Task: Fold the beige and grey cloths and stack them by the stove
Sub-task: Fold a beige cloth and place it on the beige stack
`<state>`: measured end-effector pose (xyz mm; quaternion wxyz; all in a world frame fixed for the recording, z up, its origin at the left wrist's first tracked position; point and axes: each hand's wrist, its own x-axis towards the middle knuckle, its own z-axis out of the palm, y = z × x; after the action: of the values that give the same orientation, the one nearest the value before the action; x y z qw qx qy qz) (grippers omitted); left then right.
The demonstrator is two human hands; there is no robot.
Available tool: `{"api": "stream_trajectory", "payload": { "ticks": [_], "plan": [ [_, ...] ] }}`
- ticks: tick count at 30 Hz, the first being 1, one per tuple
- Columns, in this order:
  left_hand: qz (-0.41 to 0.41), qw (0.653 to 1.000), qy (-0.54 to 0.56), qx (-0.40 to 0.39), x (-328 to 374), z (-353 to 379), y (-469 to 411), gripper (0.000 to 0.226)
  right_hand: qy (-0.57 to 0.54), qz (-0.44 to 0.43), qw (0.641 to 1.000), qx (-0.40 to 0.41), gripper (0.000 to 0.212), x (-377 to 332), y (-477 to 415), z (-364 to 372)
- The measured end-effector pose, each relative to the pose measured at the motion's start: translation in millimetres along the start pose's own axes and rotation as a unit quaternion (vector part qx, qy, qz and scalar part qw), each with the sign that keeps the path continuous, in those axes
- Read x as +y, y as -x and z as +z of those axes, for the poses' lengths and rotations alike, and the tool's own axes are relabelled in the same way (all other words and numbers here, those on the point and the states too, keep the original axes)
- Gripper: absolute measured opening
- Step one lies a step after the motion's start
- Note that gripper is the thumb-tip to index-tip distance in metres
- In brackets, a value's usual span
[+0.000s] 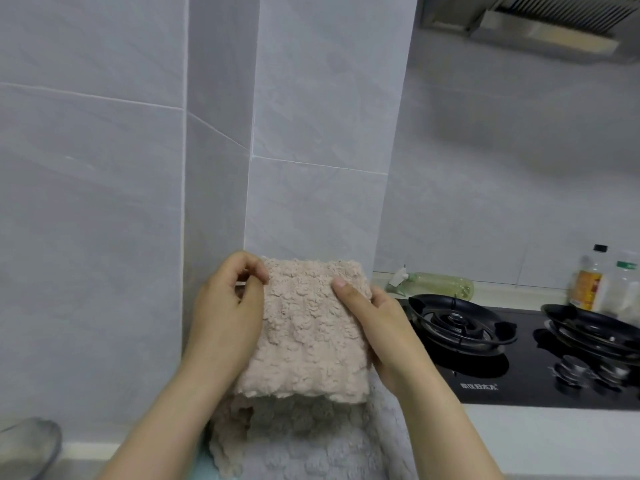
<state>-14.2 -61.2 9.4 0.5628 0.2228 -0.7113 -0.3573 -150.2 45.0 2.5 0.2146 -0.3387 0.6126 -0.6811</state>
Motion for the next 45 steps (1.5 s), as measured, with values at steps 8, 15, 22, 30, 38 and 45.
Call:
{"api": "stream_trajectory", "payload": {
  "ticks": [8,15,22,30,38,45],
  "plan": [
    [0.032,0.994,-0.031,-0.101,-14,14,6,0.027,-0.026,-0.077,0.993,0.090,0.041,0,-4,-4],
    [0.035,0.987,-0.021,-0.155,-14,29,11,0.056,-0.060,-0.055,0.994,0.076,0.043,-6,7,-26],
    [0.037,0.978,0.005,-0.207,73,49,-25,0.056,-0.130,0.008,0.980,0.154,0.032,-89,21,-68],
    [0.066,0.962,0.058,-0.259,237,88,-51,0.052,-0.088,0.134,0.983,0.091,0.046,-220,71,-144],
    [0.085,0.947,0.088,-0.296,368,166,3,0.050,0.083,-0.030,0.944,0.317,0.022,-308,142,-262],
    [0.064,0.940,0.098,-0.319,439,246,70,0.051,0.205,-0.076,0.909,0.354,0.023,-330,191,-378]
  ]
}}
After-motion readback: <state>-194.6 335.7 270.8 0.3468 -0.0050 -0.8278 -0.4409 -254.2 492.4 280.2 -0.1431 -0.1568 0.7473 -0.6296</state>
